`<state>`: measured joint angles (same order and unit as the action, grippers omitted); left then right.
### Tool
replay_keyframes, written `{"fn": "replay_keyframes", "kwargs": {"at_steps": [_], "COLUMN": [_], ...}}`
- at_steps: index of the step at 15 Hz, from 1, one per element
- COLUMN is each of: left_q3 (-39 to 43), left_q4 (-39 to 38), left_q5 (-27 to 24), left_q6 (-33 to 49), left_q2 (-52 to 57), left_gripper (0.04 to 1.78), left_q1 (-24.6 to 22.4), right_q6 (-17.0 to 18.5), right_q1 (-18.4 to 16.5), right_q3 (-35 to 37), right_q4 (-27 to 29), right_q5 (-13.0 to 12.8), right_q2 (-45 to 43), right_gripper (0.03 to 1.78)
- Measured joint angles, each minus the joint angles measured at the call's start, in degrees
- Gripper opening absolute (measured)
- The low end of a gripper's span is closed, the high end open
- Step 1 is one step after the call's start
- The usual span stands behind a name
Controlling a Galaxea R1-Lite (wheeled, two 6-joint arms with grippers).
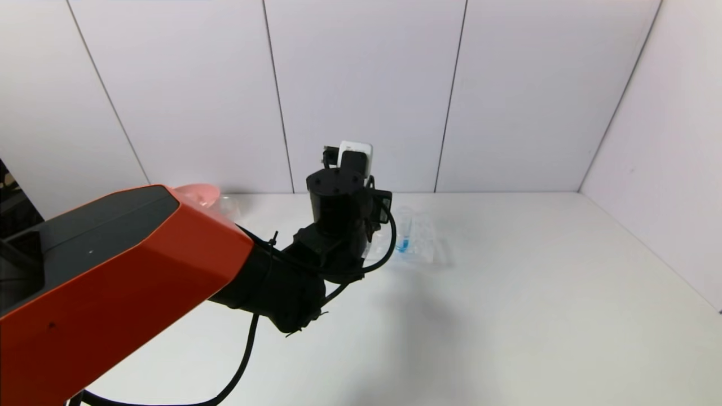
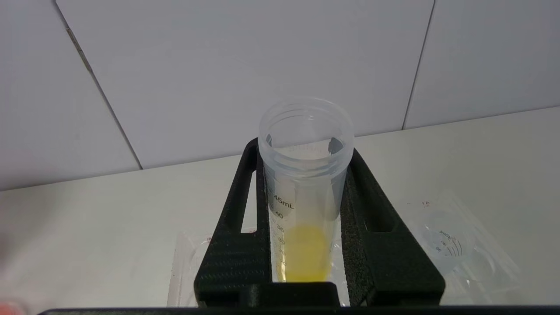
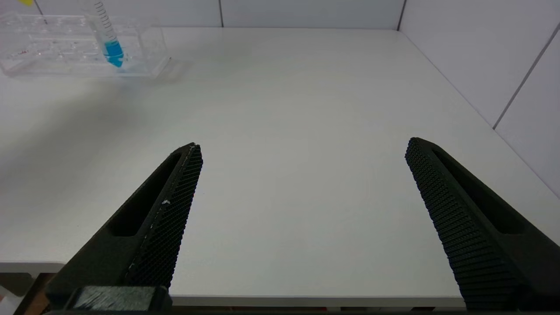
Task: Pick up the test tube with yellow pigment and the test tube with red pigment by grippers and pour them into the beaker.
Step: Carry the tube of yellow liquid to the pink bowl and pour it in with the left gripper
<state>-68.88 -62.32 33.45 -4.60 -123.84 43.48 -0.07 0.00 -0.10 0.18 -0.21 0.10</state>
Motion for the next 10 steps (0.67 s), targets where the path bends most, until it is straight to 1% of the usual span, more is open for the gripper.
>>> {"fn": "replay_keyframes", "kwargs": {"at_steps": [4,8,10], "left_q3": [0.39,-0.26,-0.37], "left_q4": [0.24,0.94,1.05], "left_q5": [-0.16,-0.51,-0.51], "left_q6": [-1.46,-5.22,-5.38], "left_q2": [1.82,4.19,5.1], "left_gripper": [0.46,0.46,0.46], "left_q1": [-1.34,-2.69,-3.49], "right_q6": [0.0,0.0,0.0], "right_q1": [0.0,0.0,0.0], "right_q3": [0.0,0.0,0.0], "right_q4": [0.0,0.0,0.0], "right_q5": [-0.01,-0.01,-0.01], "right_q2": [0.0,0.0,0.0], "right_gripper": [1.7,1.7,1.7]}}
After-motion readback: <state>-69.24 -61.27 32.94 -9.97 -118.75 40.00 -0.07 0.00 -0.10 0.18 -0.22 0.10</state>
